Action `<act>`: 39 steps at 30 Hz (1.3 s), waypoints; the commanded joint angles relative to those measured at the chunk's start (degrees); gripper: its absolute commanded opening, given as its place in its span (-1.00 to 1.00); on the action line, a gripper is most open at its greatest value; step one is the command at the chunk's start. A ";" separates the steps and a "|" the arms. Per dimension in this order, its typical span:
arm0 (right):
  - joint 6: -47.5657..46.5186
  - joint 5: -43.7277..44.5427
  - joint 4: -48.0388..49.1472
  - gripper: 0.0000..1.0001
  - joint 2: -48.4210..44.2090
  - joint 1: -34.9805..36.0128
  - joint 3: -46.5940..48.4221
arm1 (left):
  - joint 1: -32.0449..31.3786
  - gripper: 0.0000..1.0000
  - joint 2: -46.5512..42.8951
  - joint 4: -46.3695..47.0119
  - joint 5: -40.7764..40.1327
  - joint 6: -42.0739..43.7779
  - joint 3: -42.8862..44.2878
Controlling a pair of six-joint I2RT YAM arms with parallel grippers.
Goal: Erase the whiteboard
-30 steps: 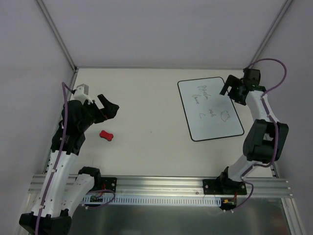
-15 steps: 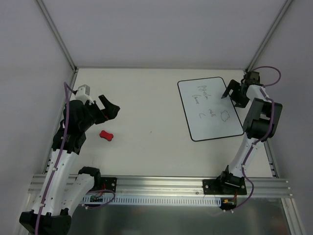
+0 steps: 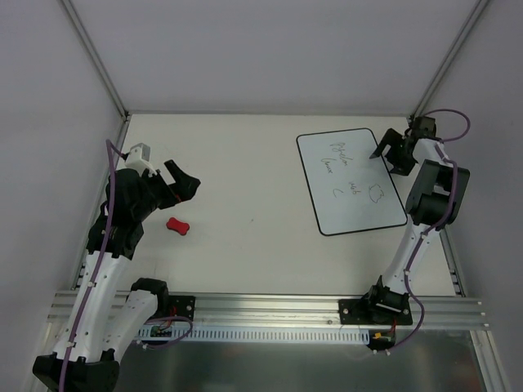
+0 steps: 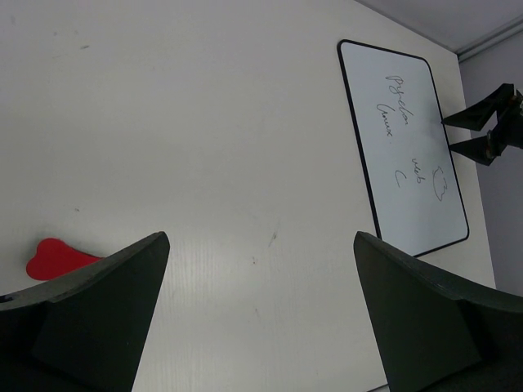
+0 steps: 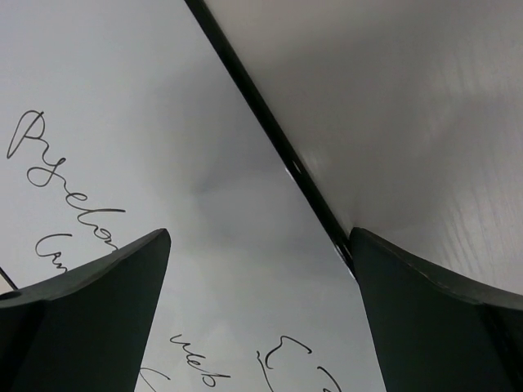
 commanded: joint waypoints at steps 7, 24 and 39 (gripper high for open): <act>3.31 -6.91 -1.47 0.77 3.42 -0.36 0.98 | 0.37 0.97 -1.17 1.10 0.68 -1.57 -0.41; -4.07 3.88 -10.27 0.52 -9.05 13.95 -13.77 | 0.37 0.97 -2.84 1.10 0.33 -1.48 -1.47; -7.85 17.59 -13.08 0.33 -15.12 31.27 -22.74 | 0.37 0.98 -3.37 1.10 -0.64 -3.15 -4.89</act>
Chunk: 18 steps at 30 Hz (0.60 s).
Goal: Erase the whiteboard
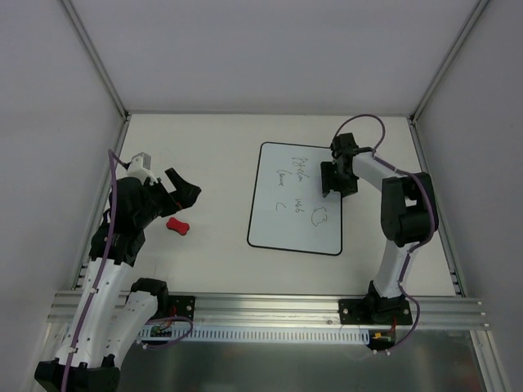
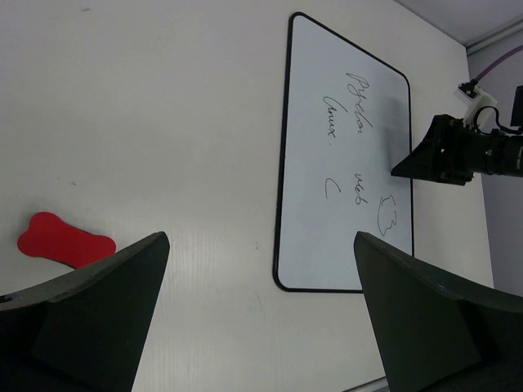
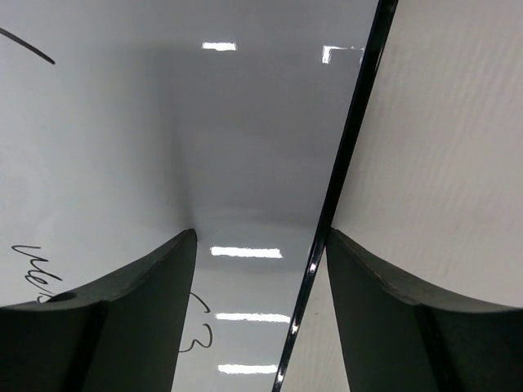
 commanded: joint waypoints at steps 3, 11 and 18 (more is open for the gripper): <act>-0.53 1.81 -7.51 0.28 -3.54 4.80 -5.31 | 0.37 0.97 -0.07 1.23 -0.84 -1.34 -0.37; -1.23 1.18 -6.89 0.26 -8.12 8.84 -11.99 | 0.37 0.98 0.37 1.23 -2.85 -2.65 -2.12; -1.23 1.44 -6.10 0.39 -17.60 10.59 -12.62 | 0.37 0.98 6.59 -3.32 -13.89 -8.97 -3.28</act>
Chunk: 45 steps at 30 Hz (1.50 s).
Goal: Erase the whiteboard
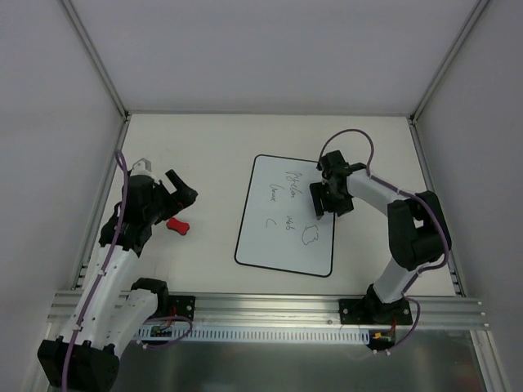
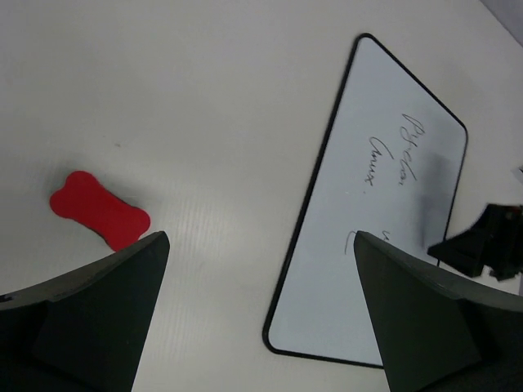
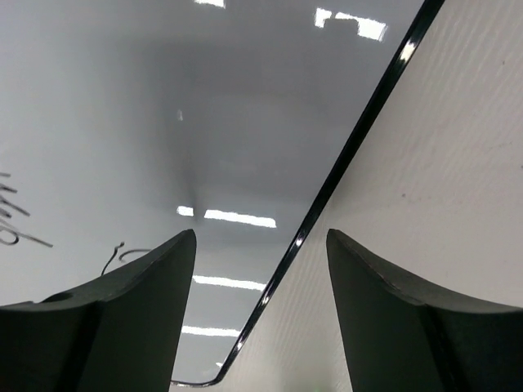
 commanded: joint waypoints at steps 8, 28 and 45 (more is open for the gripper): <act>-0.09 2.24 -2.80 0.84 -21.92 1.53 -1.98 | 0.37 0.95 21.12 -12.90 -18.40 -14.98 6.70; 1.76 -0.92 -2.80 0.98 -47.78 1.44 -14.37 | 0.46 0.28 47.06 -20.72 -18.22 -22.89 16.38; -0.09 -1.53 -2.89 0.98 -47.25 1.44 -15.78 | 0.89 0.17 48.46 -21.43 -19.19 -25.44 15.32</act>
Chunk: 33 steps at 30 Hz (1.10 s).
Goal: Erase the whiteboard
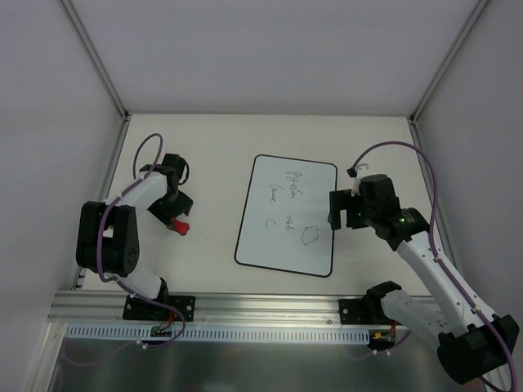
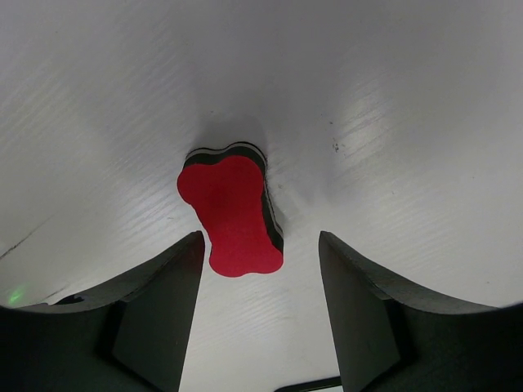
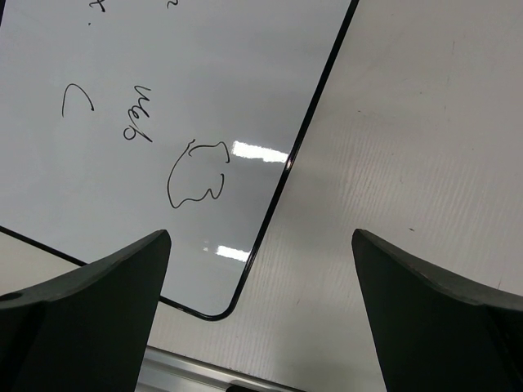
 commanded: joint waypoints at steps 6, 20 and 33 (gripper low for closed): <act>-0.88 -1.01 0.17 0.98 -0.19 0.09 -0.42 | 1.84 0.16 -1.29 -2.06 -1.40 -2.19 -2.17; -1.23 -2.95 0.52 0.98 0.77 0.09 -0.51 | 2.45 -0.08 1.52 -1.97 -0.52 -2.80 -1.03; -0.36 -2.51 1.23 0.98 1.39 0.09 -1.47 | 0.18 -0.54 1.96 -2.06 -0.96 1.32 3.00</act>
